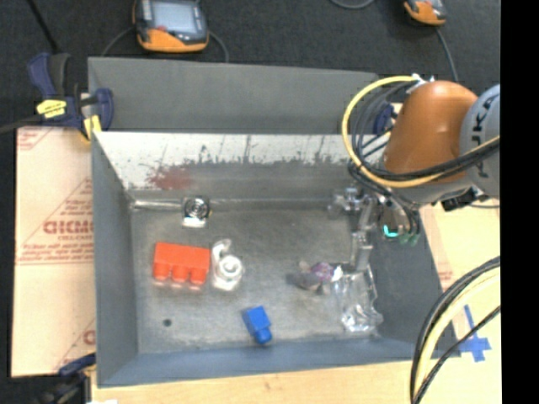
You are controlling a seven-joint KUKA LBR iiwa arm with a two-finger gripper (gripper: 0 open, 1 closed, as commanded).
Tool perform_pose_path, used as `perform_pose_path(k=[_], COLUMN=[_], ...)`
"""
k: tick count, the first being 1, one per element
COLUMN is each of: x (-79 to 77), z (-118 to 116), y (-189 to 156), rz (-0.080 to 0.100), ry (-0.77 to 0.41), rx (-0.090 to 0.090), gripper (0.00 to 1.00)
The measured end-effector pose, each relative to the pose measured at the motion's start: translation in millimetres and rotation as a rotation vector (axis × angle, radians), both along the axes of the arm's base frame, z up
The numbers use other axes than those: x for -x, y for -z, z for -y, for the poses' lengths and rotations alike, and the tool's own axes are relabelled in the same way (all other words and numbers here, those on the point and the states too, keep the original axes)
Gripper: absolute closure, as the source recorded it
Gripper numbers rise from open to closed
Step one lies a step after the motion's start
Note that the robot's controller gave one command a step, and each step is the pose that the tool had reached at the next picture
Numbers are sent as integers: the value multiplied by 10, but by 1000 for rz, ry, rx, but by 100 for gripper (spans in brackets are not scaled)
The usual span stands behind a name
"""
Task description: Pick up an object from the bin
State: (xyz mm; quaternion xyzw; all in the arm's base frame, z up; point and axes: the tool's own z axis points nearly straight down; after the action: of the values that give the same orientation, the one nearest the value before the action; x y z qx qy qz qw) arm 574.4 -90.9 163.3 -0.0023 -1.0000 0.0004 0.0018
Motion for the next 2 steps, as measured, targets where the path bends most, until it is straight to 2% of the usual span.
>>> perform_pose_path(k=[1, 2], x=[445, 77], z=[212, 95], y=[810, 912], rz=[-1, 11], ry=[92, 102], rx=[-3, 0], gripper=[0, 0])
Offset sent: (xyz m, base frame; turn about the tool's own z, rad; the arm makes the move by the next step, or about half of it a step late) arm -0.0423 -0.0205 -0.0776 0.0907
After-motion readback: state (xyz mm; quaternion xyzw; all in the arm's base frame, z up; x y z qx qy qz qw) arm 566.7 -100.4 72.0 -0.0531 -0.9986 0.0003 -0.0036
